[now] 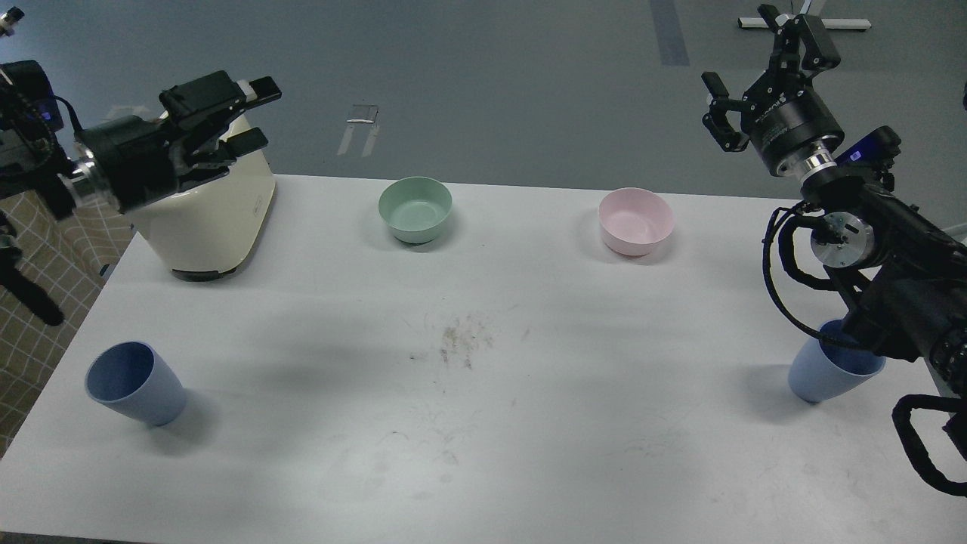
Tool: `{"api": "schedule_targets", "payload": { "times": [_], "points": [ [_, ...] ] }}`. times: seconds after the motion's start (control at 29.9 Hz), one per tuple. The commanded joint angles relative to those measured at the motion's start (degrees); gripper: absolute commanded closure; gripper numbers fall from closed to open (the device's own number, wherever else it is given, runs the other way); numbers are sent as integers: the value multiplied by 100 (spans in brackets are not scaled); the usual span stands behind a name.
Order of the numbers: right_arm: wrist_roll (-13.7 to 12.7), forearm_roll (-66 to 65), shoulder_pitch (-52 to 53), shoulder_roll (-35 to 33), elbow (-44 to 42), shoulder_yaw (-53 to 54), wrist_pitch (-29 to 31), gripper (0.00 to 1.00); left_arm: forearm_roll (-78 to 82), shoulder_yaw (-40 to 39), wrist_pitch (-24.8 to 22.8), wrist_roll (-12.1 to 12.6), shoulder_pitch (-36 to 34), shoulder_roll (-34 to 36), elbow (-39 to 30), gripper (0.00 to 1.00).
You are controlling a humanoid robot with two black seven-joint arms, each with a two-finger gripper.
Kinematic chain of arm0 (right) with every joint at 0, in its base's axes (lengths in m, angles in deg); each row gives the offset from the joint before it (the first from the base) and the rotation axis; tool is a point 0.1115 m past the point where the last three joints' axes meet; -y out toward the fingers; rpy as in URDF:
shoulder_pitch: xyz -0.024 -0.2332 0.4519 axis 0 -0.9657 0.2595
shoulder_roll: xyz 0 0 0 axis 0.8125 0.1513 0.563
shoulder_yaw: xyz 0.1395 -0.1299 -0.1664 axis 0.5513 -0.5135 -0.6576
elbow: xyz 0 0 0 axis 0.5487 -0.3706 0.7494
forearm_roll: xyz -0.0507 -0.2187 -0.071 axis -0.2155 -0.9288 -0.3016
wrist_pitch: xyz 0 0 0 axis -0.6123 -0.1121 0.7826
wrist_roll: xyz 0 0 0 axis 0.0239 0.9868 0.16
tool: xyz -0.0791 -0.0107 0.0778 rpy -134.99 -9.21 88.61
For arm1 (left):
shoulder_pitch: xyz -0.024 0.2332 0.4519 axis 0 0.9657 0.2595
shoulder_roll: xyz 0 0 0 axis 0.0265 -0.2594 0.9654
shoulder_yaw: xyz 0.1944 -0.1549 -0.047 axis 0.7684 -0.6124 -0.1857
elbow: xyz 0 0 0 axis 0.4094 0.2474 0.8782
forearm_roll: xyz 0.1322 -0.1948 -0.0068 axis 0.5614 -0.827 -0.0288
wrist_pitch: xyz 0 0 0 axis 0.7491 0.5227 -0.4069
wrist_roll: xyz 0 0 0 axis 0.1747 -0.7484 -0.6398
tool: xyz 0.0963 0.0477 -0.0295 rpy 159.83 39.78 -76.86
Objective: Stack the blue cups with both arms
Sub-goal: 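Lower the left gripper to the blue cup nearest the left arm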
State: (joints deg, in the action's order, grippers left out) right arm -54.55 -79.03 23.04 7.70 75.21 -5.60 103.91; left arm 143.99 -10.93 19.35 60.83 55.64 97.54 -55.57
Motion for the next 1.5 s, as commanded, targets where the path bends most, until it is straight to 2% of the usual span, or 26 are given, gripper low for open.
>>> {"api": "schedule_targets", "payload": {
  "times": [0.0, 0.13, 0.2, 0.33, 0.73, 1.0, 1.2, 1.47],
  "points": [
    [0, -5, -96, 12, 14, 0, 0, 0, 1196, 7, -1, -564, 357, 804, -316, 3],
    [0, -14, -166, 30, 49, -9, 0, 0, 2092, 25, -1, -951, 603, 1314, -369, 3],
    [0, -22, -210, 30, 85, -9, 0, 0, 2366, 42, -1, -1063, 726, 1490, -369, 3],
    [0, -57, -263, 30, 120, -61, 0, 0, 2753, 384, -1, -1063, 1016, 1850, -326, 3],
    [0, -66, -333, -93, 313, -70, 0, 0, 3070, 1851, -1, -1063, 1025, 2360, -290, 3],
    [0, -66, -351, -128, 357, -70, 0, 0, 3281, 1949, -1, -1063, 1025, 2300, 61, 3],
    [0, -66, -386, -137, 357, -70, 0, 0, 3334, 2186, 417, -1063, 1034, 2089, 307, 4],
    [0, -66, -377, -207, 383, -70, 0, 0, 3325, 2222, 461, -1063, 1034, 2071, 334, 8]
  ]
}}
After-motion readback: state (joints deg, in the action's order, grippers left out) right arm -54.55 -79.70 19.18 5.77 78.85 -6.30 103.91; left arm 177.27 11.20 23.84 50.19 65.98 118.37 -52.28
